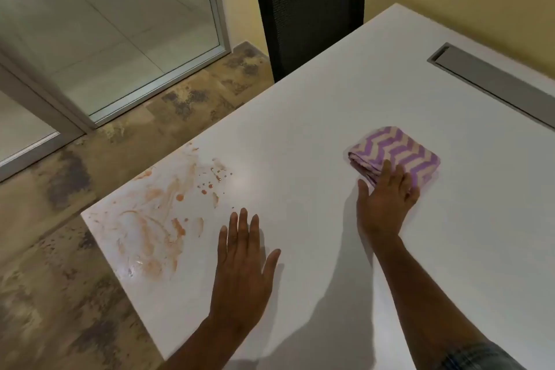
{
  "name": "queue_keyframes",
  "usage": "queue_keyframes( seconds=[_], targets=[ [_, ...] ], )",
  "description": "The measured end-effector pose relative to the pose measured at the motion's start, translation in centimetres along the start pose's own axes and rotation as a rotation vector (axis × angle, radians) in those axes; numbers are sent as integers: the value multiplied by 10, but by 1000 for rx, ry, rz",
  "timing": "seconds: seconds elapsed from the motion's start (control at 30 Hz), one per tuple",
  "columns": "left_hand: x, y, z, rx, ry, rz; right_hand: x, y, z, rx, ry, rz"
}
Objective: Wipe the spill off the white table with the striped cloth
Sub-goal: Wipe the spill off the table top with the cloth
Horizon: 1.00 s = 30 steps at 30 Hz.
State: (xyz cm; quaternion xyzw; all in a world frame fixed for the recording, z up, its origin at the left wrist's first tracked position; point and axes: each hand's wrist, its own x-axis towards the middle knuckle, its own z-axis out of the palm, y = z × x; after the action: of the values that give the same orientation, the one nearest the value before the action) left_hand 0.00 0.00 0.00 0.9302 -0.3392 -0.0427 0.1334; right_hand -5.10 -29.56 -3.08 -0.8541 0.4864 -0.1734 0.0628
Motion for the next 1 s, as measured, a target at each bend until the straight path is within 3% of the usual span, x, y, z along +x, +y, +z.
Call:
queue_keyframes(
  seconds=[0.2,0.4,0.6,0.77,1.0],
  targets=[
    [2,-3,6,75,-7,-7,17,3,1,-69,126,50],
    [-4,-7,5,87,18,-12,5,-14,-12,-74,81,47],
    [-15,-8,3,50,4,-26,-81,-54,-24,-18,19,-53],
    [-48,-16,-4,-24,12,-55,-176,-77,-36,108,-131,-154],
    [-112,-56,-13,-67,60,-237,-257,-79,-58,216,-163,-303]
  ],
)
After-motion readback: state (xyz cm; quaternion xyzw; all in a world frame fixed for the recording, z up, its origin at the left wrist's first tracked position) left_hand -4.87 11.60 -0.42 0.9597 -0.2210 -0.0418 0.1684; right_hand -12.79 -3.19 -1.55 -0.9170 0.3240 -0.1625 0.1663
